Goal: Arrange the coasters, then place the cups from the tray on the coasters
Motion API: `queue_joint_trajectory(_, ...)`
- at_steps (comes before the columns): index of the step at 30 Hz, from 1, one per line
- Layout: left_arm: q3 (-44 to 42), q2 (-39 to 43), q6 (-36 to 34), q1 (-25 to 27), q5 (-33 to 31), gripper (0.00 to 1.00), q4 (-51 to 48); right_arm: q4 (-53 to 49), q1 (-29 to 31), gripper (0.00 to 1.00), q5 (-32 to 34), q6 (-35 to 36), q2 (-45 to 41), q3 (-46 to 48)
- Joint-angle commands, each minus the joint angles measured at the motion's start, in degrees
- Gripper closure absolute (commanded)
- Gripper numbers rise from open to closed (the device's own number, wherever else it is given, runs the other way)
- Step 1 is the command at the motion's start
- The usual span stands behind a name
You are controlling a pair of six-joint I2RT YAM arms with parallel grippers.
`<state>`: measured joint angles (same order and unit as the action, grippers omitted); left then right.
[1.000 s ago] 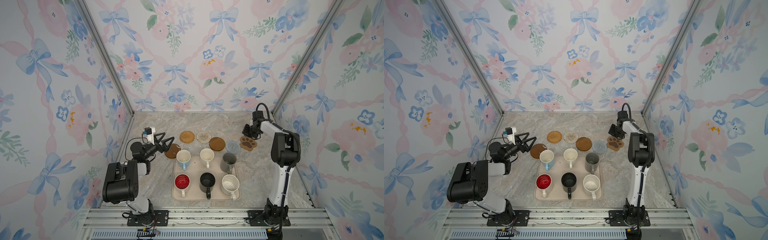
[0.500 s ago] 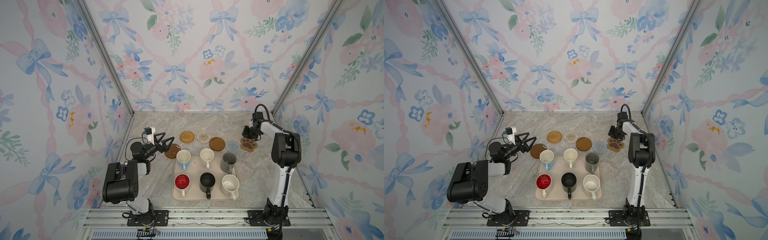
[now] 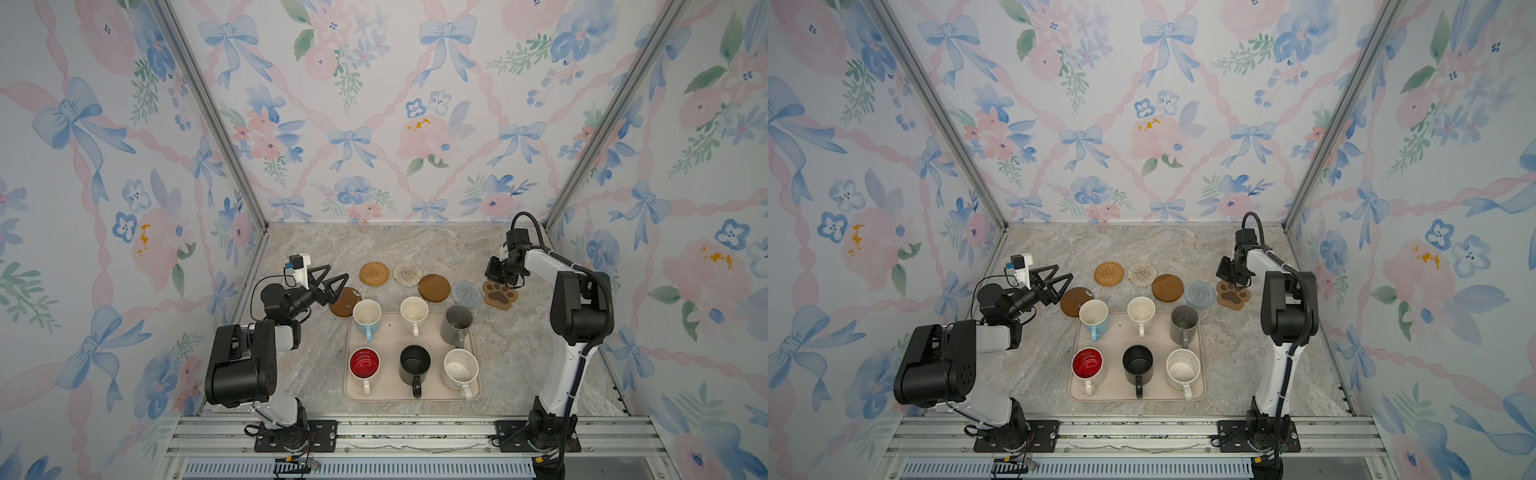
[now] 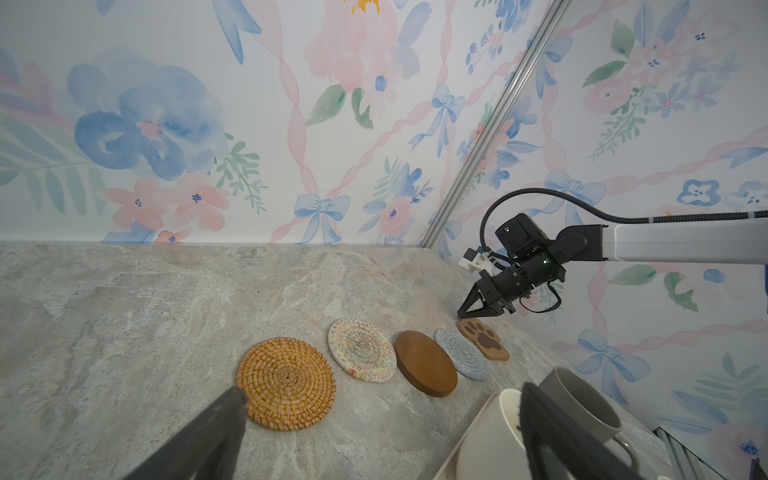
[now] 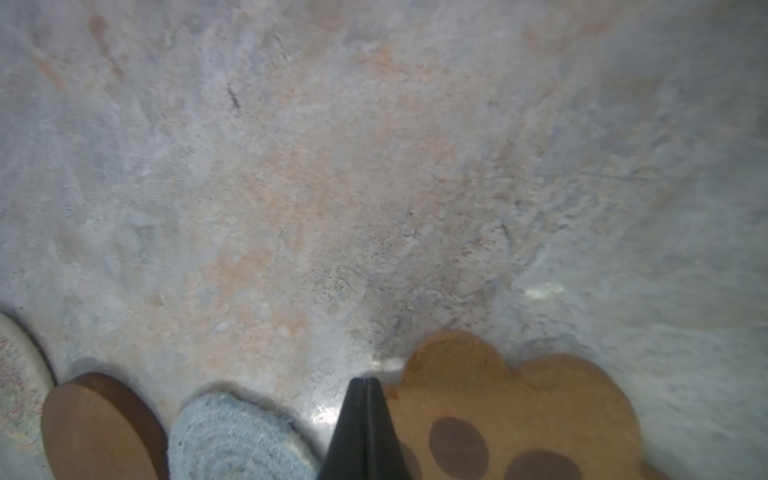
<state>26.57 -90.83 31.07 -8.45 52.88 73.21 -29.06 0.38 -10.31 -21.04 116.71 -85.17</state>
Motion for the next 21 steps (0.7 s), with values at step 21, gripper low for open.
queue_joint_trajectory(21,-1.5,4.5,-8.4,-0.7,-19.7,0.03,-12.4,2.3,8.7,1.00,7.7,-0.6,-30.3,26.3)
